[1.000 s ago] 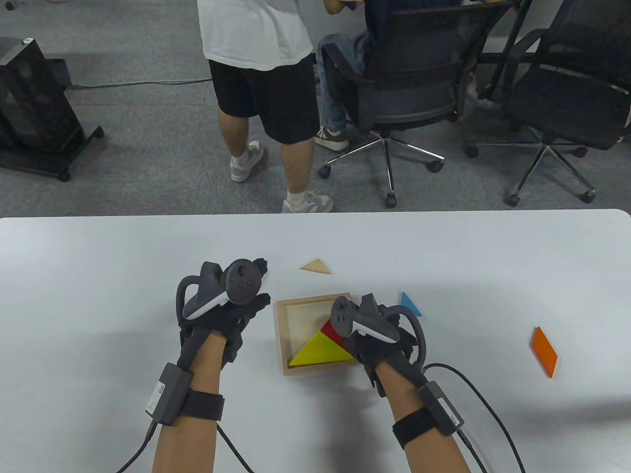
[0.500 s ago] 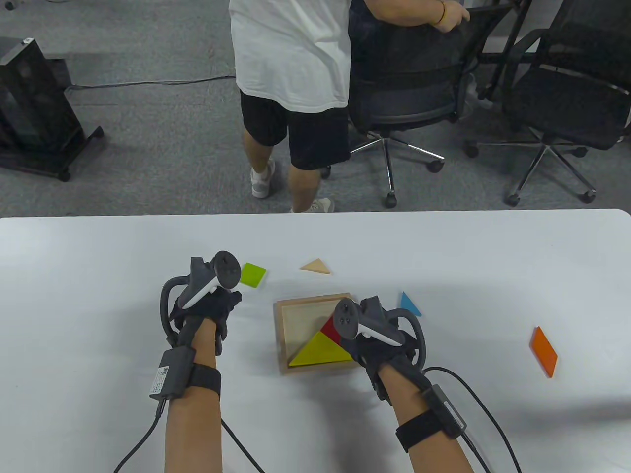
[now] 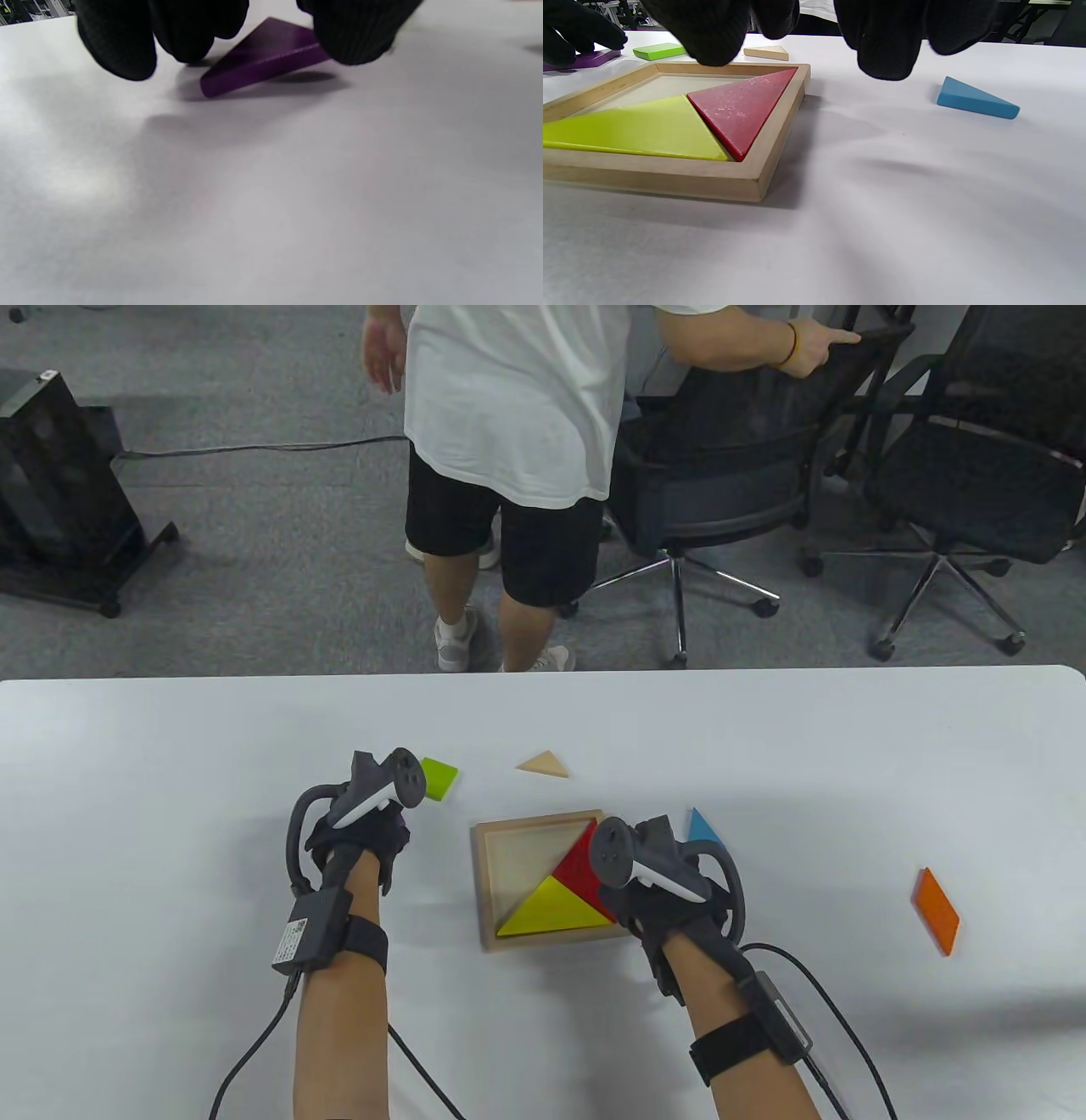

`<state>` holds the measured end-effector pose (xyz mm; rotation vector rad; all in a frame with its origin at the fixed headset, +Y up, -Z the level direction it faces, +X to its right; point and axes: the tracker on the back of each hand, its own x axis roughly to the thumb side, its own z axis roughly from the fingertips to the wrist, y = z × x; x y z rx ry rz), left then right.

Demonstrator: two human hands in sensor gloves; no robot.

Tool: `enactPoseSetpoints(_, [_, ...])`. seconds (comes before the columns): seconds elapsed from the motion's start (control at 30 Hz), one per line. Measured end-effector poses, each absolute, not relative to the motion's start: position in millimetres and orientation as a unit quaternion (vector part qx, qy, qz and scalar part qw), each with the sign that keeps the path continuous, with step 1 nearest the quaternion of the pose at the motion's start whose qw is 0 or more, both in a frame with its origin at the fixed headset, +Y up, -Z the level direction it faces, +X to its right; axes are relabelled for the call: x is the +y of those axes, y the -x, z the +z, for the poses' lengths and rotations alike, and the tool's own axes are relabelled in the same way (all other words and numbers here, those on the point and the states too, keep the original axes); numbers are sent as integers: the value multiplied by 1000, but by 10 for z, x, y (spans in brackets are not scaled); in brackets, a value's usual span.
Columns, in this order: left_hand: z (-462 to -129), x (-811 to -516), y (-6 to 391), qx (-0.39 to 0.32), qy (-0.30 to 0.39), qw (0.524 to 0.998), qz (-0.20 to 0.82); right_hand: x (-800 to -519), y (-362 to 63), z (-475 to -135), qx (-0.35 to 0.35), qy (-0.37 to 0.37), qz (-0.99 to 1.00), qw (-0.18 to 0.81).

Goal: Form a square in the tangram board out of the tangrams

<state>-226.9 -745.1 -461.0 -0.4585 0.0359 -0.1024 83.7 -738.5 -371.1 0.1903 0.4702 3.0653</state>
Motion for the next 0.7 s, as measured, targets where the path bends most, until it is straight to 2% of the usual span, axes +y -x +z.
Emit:
enactPoseSetpoints(0.17, [-4626, -7511, 2246, 15, 234, 969, -79, -7408, -848, -3723, 153, -60, 986, 23])
enactPoseSetpoints(0.57, [-4678, -7451, 2217, 13, 185, 977, -105, -7438, -901, -3738, 154, -59, 986, 30])
enactPoseSetpoints(0.7, [-4659, -7435, 2295, 11, 181, 981, -70, -7413, -923, -3742, 147, -61, 986, 43])
